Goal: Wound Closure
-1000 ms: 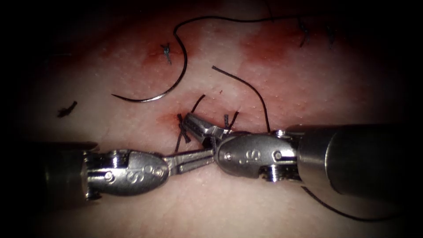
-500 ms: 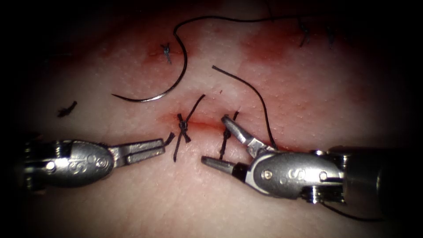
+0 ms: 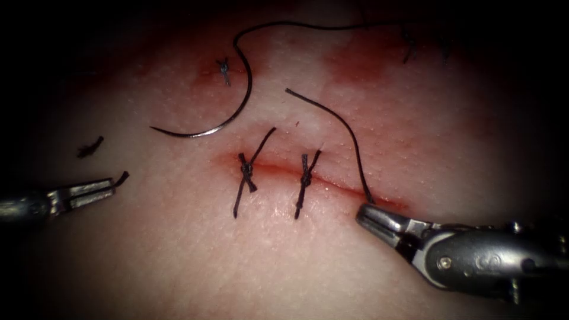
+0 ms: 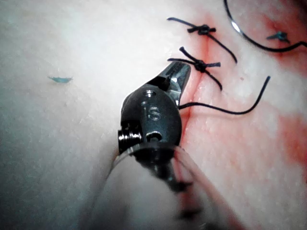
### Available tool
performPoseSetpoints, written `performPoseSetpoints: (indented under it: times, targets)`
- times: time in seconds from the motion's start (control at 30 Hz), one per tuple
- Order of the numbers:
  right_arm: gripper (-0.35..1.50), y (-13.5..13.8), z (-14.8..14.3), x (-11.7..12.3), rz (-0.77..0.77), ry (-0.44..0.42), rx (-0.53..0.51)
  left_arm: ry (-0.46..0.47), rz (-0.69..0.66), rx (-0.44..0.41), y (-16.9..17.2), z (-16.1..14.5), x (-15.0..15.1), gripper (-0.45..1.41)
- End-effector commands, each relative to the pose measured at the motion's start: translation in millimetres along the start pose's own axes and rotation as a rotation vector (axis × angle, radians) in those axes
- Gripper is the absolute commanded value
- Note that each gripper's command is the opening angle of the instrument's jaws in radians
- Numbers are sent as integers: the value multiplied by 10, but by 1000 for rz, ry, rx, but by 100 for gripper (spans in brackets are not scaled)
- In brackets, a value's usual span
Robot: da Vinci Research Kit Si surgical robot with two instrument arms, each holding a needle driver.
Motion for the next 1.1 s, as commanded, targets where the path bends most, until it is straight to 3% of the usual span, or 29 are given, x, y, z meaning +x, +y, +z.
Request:
performPoseSetpoints:
  times: [0.03,0.13,0.3,0.33,0.53,0.6,0.63,0.7,0.73,0.93,1.0,1.1]
  targets:
    - [-35,-13,5,1,54,5,15,-4,-12,-8,1,10,-9,-45]
    - [-35,-17,5,4,168,17,89,-24,-53,-17,-7,15,-29,-45]
    - [-35,-25,5,9,301,-4,124,-95,-134,-57,-10,19,-58,-45]
    - [-35,-26,5,9,329,-19,133,-119,-153,-70,-9,19,-65,-38]
    - [-35,-35,4,17,445,-82,169,-244,-249,-129,-1,17,-87,73]
    - [-35,-36,6,19,493,-88,169,-262,-245,-139,0,15,-88,79]
    - [-21,-36,7,20,512,-90,168,-266,-246,-142,0,13,-86,83]
    - [36,-35,11,22,573,-99,164,-267,-249,-147,2,7,-82,83]
    - [52,-35,12,21,591,-98,163,-269,-253,-151,3,2,-78,81]
    - [64,-29,18,13,599,-119,168,-285,-278,-156,8,-26,-52,81]
    - [78,-28,20,10,598,-121,168,-291,-248,-156,6,-36,-38,81]
    - [81,-28,20,7,595,-121,168,-309,-209,-134,4,-50,-20,79]
